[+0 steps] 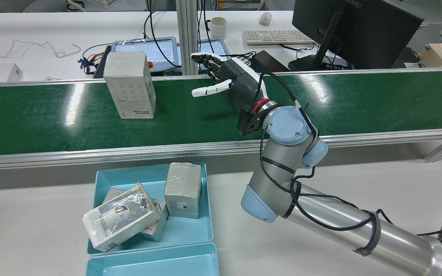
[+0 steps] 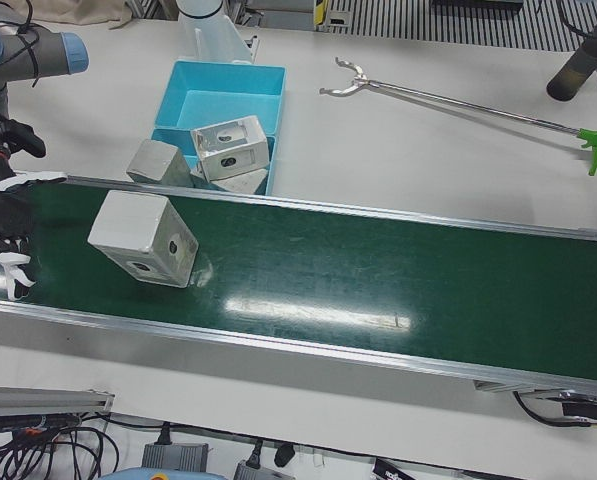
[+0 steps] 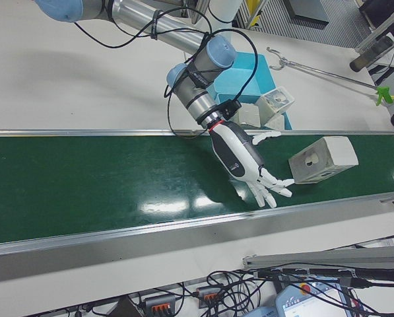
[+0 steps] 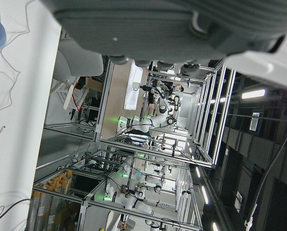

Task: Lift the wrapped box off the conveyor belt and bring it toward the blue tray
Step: 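Close the right hand around the wrapped white box on the belt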

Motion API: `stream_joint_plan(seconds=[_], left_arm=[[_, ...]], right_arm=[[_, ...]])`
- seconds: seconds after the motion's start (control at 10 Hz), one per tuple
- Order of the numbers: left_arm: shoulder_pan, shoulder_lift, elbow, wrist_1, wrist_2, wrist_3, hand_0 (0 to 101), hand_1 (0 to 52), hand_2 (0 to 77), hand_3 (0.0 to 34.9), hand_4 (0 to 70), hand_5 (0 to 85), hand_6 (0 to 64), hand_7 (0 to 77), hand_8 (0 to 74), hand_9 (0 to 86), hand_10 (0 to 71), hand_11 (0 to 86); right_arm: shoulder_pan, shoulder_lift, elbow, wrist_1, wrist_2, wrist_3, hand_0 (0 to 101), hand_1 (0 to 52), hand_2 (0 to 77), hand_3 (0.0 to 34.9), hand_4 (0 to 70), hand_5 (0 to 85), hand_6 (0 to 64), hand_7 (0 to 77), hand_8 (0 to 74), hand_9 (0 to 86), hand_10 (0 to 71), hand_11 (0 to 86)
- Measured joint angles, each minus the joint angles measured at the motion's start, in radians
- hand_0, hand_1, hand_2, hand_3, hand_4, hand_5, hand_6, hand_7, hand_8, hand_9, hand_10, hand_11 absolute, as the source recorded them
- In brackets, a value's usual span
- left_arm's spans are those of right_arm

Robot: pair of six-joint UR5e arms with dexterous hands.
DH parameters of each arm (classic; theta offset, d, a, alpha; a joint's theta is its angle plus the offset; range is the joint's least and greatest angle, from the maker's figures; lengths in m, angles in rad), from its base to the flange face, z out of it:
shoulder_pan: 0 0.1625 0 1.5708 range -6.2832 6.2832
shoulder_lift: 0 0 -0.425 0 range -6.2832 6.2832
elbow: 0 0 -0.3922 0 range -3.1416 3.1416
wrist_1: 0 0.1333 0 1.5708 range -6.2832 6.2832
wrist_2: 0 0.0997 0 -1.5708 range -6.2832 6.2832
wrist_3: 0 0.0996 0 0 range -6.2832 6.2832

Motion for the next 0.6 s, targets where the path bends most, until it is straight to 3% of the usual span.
stream_joint_plan(seconds=[0.1,0.6], left_arm=[[0.0,0.0,0.0,0.0,0.0,0.0,0,0.0,0.5,0.0,0.0,1.1,0.0,0.5,0.5,0.0,0.5,0.5],[0.0,0.0,0.0,0.0,0.0,0.0,0,0.0,0.5,0.0,0.0,1.1,0.5,0.5,0.5,0.0,0.5,0.5]], right_arm=[[-0.001,0.0,-0.001,0.0,0.0,0.0,50,16.4,12.5,6.5,10.9,27.3,6.0,8.2,1.1,3.8,0.0,0.5],[-0.002,0.0,-0.003,0.0,0.001,-0.002,50,16.4,12.5,6.6,10.9,27.3,6.0,8.2,1.1,3.8,0.0,0.5]])
